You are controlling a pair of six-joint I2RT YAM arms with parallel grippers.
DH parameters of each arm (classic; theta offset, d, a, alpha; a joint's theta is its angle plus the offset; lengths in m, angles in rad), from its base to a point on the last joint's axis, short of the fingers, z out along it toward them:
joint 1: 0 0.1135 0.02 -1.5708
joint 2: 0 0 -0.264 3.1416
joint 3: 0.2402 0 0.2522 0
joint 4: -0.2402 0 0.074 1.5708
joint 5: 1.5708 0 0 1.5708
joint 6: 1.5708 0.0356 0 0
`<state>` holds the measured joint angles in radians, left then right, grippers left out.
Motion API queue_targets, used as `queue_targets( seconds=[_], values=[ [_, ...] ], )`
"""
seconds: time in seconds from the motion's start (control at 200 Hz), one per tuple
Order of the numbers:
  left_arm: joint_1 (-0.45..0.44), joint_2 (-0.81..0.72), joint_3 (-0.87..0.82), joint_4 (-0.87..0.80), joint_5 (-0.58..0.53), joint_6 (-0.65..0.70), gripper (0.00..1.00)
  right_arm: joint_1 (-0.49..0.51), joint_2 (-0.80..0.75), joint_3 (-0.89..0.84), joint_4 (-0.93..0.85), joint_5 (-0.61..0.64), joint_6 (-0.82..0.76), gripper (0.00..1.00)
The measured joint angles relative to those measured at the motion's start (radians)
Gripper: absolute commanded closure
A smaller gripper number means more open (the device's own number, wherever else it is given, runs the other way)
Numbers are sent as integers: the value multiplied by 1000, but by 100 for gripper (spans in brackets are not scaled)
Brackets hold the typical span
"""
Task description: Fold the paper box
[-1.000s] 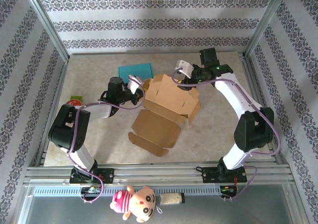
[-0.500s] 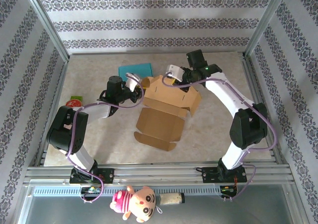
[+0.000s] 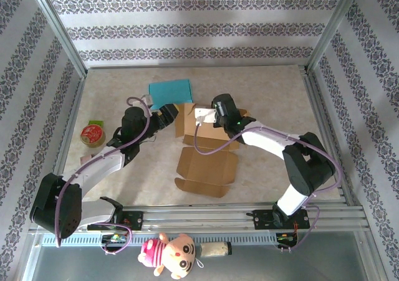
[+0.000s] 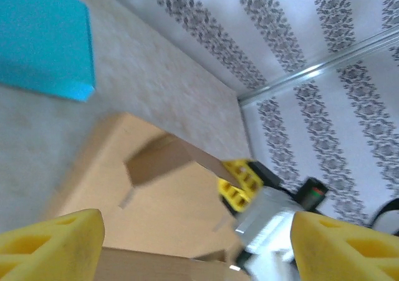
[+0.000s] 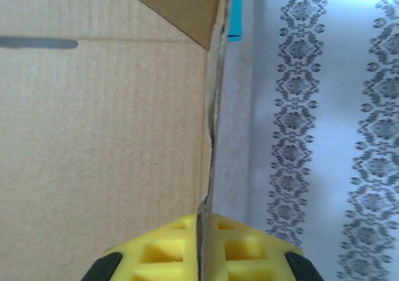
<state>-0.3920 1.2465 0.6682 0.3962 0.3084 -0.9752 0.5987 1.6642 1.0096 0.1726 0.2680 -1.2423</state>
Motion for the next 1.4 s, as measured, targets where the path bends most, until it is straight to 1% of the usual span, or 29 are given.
queue_targets(
  seconds=[0.08, 0.19, 0.34, 0.5, 0.61, 0.744, 0.874, 0.944, 0.969, 1.024, 1.124, 1.179, 1.249, 1.299, 1.369, 1.404],
  values=[
    [-26, 23, 21, 1, -2, -68, 22, 17, 7, -47, 115, 35, -53, 100],
    [-32, 90, 59, 20, -28, -131, 25, 39, 10, -95, 255, 59, -113, 99],
    [-32, 201, 119, 35, -44, -155, 33, 54, 0, -154, 389, 55, -171, 98],
    [-32, 305, 201, 50, -32, -167, 35, 54, -32, -192, 436, 33, -204, 98],
    [-32, 364, 225, 105, -1, -182, 37, 54, -35, -200, 456, 24, -213, 97],
    [-32, 456, 244, 203, 82, -224, 50, 60, -35, -203, 460, 22, -224, 96],
    [-32, 486, 242, 230, 117, -253, 53, 60, -34, -207, 460, 23, -224, 96],
    [-32, 486, 242, 235, 130, -257, 57, 63, -34, -207, 463, 22, -224, 94],
    [-33, 486, 242, 235, 133, -256, 59, 65, -34, -207, 465, 22, -224, 92],
    [-34, 486, 242, 234, 135, -255, 62, 69, -34, -207, 467, 23, -222, 85],
    [-35, 486, 241, 231, 137, -224, 66, 74, -34, -209, 467, 15, -209, 78],
    [-39, 482, 241, 218, 136, -196, 70, 76, -35, -213, 465, 5, -195, 74],
    [-43, 473, 241, 188, 135, -144, 72, 78, -42, -217, 445, -8, -166, 64],
    [-46, 465, 241, 165, 132, -98, 74, 79, -56, -221, 429, -19, -140, 59],
    [-50, 453, 242, 137, 127, -31, 75, 79, -88, -230, 408, -36, -101, 52],
    [-52, 449, 243, 129, 124, -5, 75, 80, -106, -234, 395, -43, -80, 46]
  ],
)
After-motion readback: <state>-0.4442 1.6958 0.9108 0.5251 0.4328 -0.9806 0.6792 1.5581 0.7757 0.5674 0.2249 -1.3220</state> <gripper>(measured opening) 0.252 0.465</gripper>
